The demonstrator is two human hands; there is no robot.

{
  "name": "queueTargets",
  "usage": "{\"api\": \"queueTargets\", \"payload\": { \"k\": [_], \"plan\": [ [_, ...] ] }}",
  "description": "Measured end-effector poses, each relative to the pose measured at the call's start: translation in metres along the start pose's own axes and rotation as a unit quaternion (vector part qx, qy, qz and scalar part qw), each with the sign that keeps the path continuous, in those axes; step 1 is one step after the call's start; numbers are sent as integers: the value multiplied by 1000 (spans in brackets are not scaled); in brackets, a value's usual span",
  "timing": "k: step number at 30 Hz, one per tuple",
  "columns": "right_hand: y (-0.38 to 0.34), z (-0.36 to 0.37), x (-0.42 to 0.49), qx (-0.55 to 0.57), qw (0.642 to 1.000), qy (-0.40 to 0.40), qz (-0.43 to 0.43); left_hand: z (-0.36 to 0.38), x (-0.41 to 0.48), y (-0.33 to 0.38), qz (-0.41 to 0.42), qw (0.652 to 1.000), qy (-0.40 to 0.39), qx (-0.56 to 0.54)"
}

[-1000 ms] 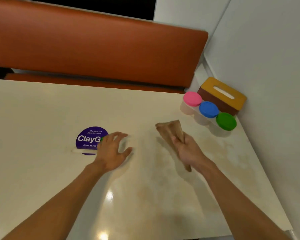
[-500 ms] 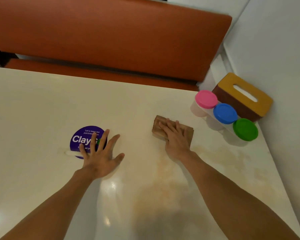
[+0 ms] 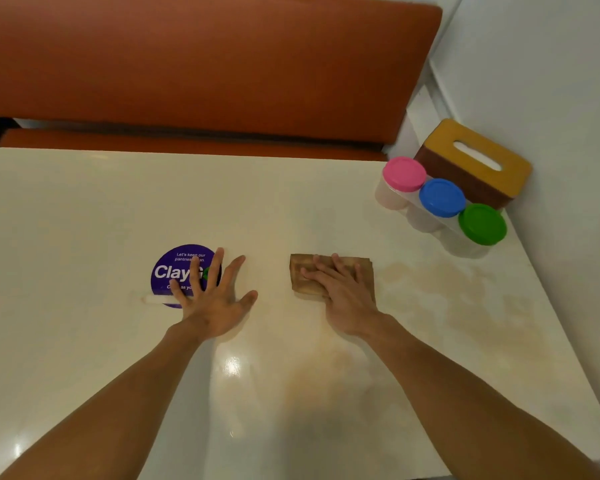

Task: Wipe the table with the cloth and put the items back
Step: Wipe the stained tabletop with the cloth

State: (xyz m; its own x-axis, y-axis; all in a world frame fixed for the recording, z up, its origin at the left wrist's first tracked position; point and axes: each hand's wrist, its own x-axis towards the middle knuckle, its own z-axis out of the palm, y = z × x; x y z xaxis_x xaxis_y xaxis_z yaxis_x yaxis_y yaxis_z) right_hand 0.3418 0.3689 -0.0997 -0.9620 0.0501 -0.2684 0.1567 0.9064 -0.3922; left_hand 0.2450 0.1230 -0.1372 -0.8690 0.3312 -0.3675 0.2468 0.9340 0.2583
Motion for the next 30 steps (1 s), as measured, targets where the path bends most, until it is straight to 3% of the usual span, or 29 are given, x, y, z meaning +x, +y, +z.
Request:
{"api": "queueTargets", "payload": {
  "k": [12, 22, 30],
  "plan": [
    [-79, 62, -109, 42, 998, 32, 37, -1, -7, 0, 41, 999, -25, -3],
    [-114, 95, -184, 98, 995, -11, 0, -11, 0, -9, 43, 998, -36, -25],
    [-129, 89, -230, 177, 983, -50, 15, -9, -48, -15, 201, 979, 13, 17]
  ]
}}
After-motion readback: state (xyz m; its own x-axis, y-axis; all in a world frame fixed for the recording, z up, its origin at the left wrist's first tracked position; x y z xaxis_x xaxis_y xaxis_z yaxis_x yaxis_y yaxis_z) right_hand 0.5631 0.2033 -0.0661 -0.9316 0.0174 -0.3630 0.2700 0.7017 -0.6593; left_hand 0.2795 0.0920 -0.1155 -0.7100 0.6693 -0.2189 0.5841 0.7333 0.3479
